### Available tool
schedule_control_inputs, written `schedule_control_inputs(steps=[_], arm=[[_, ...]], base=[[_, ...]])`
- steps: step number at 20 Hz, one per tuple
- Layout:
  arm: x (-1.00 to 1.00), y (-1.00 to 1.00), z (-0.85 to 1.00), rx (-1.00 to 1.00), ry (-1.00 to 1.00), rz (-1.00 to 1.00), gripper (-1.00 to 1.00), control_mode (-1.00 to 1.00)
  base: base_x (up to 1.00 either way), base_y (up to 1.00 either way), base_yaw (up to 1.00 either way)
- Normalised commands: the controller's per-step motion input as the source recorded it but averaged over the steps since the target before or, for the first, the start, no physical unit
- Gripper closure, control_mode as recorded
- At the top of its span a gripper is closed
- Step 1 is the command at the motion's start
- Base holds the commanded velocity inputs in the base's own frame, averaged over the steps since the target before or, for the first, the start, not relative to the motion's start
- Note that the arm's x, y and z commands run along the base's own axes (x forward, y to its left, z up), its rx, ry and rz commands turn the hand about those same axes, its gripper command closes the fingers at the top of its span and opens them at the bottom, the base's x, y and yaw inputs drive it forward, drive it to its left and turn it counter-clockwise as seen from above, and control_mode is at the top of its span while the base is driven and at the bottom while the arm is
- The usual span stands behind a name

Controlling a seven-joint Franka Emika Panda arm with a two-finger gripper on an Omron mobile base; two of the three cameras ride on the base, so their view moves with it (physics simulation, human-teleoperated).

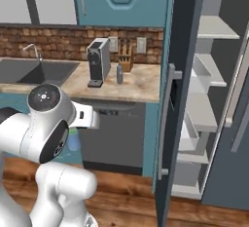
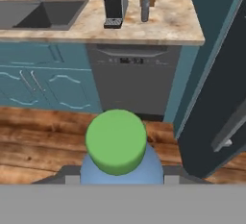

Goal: Take the bottled waters from the counter and place them in the freezer to freeze. Close the freezer door after placing the bottles.

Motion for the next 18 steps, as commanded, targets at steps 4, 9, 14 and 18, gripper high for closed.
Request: schedule_control_inputs(steps=[4,9,14,18], arm=[[0.00,0.00,0.00,0.00,0.00,0.00,1.00,1.00],[0.00,0.00,0.00,0.00,0.00,0.00,1.00,1.00],[0.00,0.00,0.00,0.00,0.00,0.00,1.00,1.00],[0.00,0.00,0.00,0.00,0.00,0.00,1.00,1.00]], base=[[-0.53,-0.76,0.00],[-0.47,-0.72,0.00],[-0.02,-0.77,0.00],[0.09,-0.87,0.00]])
